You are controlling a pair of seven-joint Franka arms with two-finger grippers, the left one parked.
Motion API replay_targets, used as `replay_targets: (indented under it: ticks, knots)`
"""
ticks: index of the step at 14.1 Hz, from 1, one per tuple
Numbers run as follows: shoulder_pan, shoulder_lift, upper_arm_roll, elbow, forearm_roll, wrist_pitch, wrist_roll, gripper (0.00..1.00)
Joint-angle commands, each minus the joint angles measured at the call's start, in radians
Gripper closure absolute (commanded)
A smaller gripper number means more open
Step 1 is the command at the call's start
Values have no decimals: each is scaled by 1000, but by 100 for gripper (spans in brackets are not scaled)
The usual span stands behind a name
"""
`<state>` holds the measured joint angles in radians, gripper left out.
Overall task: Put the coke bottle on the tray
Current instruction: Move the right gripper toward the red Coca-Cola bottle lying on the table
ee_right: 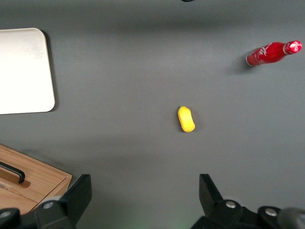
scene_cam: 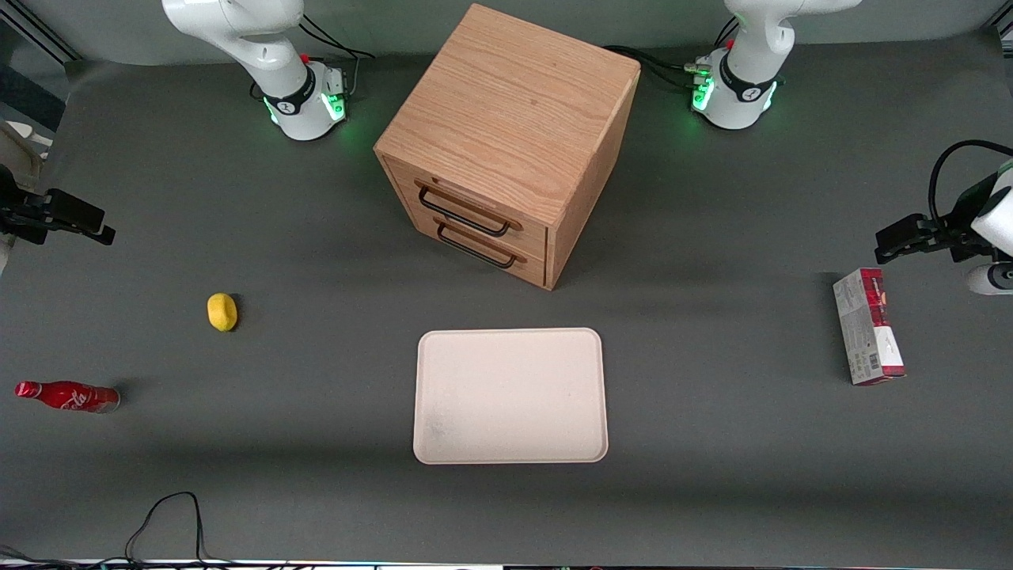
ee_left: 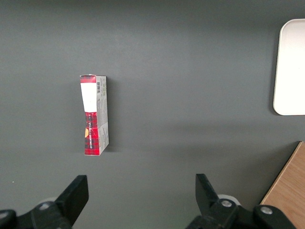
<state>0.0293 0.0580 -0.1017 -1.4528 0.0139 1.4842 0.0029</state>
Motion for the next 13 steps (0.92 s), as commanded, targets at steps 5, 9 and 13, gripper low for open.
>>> replay_targets:
  ticks: [5, 9, 13]
  knots:
    - [-19, 54, -107, 84, -11, -8, -112, 0]
    - [-164, 254, -124, 343, 47, -61, -285, 0]
    - [-320, 492, -107, 610, 95, -65, -412, 0]
